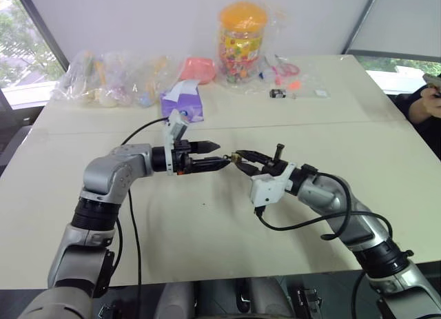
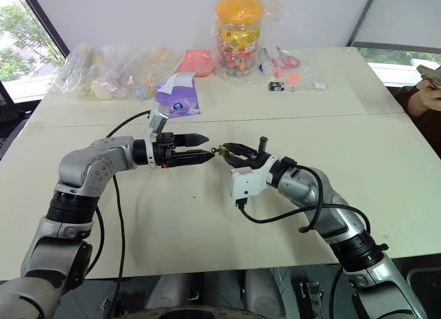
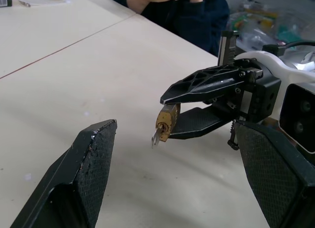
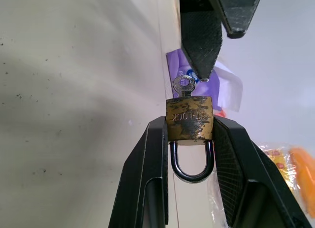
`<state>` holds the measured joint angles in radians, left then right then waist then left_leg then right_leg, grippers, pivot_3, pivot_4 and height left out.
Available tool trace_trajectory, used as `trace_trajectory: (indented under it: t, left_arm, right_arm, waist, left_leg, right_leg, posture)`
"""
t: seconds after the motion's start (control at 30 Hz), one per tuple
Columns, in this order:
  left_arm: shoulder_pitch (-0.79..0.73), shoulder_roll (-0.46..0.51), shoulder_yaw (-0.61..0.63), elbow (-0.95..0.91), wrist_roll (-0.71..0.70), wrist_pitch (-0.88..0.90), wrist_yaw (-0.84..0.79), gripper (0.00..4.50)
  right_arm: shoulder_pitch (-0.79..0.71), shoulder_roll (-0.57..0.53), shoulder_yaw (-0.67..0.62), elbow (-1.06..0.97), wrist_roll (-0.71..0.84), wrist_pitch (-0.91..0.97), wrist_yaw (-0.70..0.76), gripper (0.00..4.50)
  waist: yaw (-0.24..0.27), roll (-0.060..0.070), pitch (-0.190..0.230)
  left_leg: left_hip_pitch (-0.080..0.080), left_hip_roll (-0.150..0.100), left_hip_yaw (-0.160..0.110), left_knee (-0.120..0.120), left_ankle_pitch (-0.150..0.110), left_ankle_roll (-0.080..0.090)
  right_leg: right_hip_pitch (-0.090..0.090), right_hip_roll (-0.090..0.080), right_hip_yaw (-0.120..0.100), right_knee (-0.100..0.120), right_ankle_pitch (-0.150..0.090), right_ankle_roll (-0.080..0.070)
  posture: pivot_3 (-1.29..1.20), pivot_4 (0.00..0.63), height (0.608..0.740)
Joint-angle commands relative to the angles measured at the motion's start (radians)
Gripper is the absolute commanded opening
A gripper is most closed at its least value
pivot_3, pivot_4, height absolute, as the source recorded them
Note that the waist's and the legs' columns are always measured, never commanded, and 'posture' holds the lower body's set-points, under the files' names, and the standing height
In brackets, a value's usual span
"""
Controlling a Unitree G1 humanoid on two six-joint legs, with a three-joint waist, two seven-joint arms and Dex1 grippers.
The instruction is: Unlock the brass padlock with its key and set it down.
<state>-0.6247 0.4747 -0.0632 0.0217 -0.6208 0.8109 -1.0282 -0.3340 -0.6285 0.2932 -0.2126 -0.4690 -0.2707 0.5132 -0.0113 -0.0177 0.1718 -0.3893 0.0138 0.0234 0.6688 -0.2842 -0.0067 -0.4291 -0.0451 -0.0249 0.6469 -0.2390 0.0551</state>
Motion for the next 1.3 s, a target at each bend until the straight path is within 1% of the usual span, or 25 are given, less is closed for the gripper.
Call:
trace_trajectory:
  t: [0.03,0.27,0.37,0.4,0.87,0.93,1.0,1.1,1.13,1.3]
  left_arm:
    - [0.001,0.02,0.02,-0.028,-0.018,0.005,-0.017,3.94]
    - [-0.015,0.013,0.021,-0.012,-0.017,-0.001,-0.019,3.94]
    - [-0.021,0.013,0.017,-0.009,-0.016,0.0,-0.024,3.15]
    - [-0.023,0.012,0.014,-0.009,-0.014,0.0,-0.024,2.72]
    - [-0.032,0.004,0.014,-0.011,-0.026,0.018,-0.051,2.72]
    - [-0.033,0.004,0.014,-0.01,-0.025,0.018,-0.053,2.22]
    - [-0.035,0.002,0.012,-0.008,-0.024,0.017,-0.054,1.55]
    - [-0.036,0.001,0.008,-0.008,-0.023,0.017,-0.061,0.08]
    - [-0.036,0.001,0.005,-0.009,-0.022,0.017,-0.065,0.03]
    - [-0.031,0.006,-0.011,-0.023,-0.023,0.021,-0.083,0.03]
  right_arm:
    - [-0.008,-0.015,-0.045,-0.05,0.006,-0.021,-0.003,0.69]
    - [-0.007,-0.027,-0.065,-0.082,0.046,-0.047,0.025,0.69]
    - [-0.015,-0.028,-0.065,-0.084,0.05,-0.054,0.038,0.69]
    - [-0.019,-0.028,-0.064,-0.084,0.051,-0.058,0.042,0.69]
    - [-0.028,-0.023,-0.067,-0.096,0.067,-0.069,0.079,0.69]
    - [-0.026,-0.023,-0.068,-0.1,0.07,-0.062,0.085,0.69]
    - [-0.026,-0.022,-0.069,-0.102,0.071,-0.062,0.087,0.69]
    - [-0.024,-0.022,-0.07,-0.108,0.072,-0.06,0.09,0.69]
    - [-0.023,-0.023,-0.072,-0.109,0.073,-0.059,0.092,0.69]
    - [-0.024,-0.024,-0.076,-0.118,0.082,-0.051,0.102,0.69]
  waist:
    - [0.0,0.0,0.0]
    - [0.0,0.0,0.0]
    - [0.0,0.0,0.0]
    - [0.0,0.0,0.0]
    - [0.0,0.0,0.0]
    - [0.0,0.0,0.0]
    - [0.0,0.0,0.0]
    - [0.0,0.0,0.0]
    - [0.0,0.0,0.0]
    - [0.0,0.0,0.0]
  left_leg:
    - [0.0,0.0,0.0,0.0,0.0,0.0]
    - [0.0,0.0,0.0,0.0,0.0,0.0]
    - [0.0,0.0,0.0,0.0,0.0,0.0]
    - [0.0,0.0,0.0,0.0,0.0,0.0]
    - [0.0,0.0,0.0,0.0,0.0,0.0]
    - [0.0,0.0,0.0,0.0,0.0,0.0]
    - [0.0,0.0,0.0,0.0,0.0,0.0]
    - [0.0,0.0,0.0,0.0,0.0,0.0]
    - [0.0,0.0,0.0,0.0,0.0,0.0]
    - [0.0,0.0,0.0,0.0,0.0,0.0]
  right_leg:
    - [0.0,0.0,0.0,0.0,0.0,0.0]
    - [0.0,0.0,0.0,0.0,0.0,0.0]
    - [0.0,0.0,0.0,0.0,0.0,0.0]
    - [0.0,0.0,0.0,0.0,0.0,0.0]
    - [0.0,0.0,0.0,0.0,0.0,0.0]
    - [0.0,0.0,0.0,0.0,0.0,0.0]
    - [0.0,0.0,0.0,0.0,0.0,0.0]
    - [0.0,0.0,0.0,0.0,0.0,0.0]
    - [0.0,0.0,0.0,0.0,0.0,0.0]
    - [0.0,0.0,0.0,0.0,0.0,0.0]
  posture:
    - [0.0,0.15,0.737]
    - [0.0,0.15,0.737]
    - [0.0,0.15,0.737]
    - [0.0,0.15,0.737]
    - [0.0,0.15,0.737]
    - [0.0,0.15,0.737]
    - [0.0,0.15,0.737]
    - [0.0,0.15,0.737]
    - [0.0,0.15,0.737]
    - [0.0,0.15,0.737]
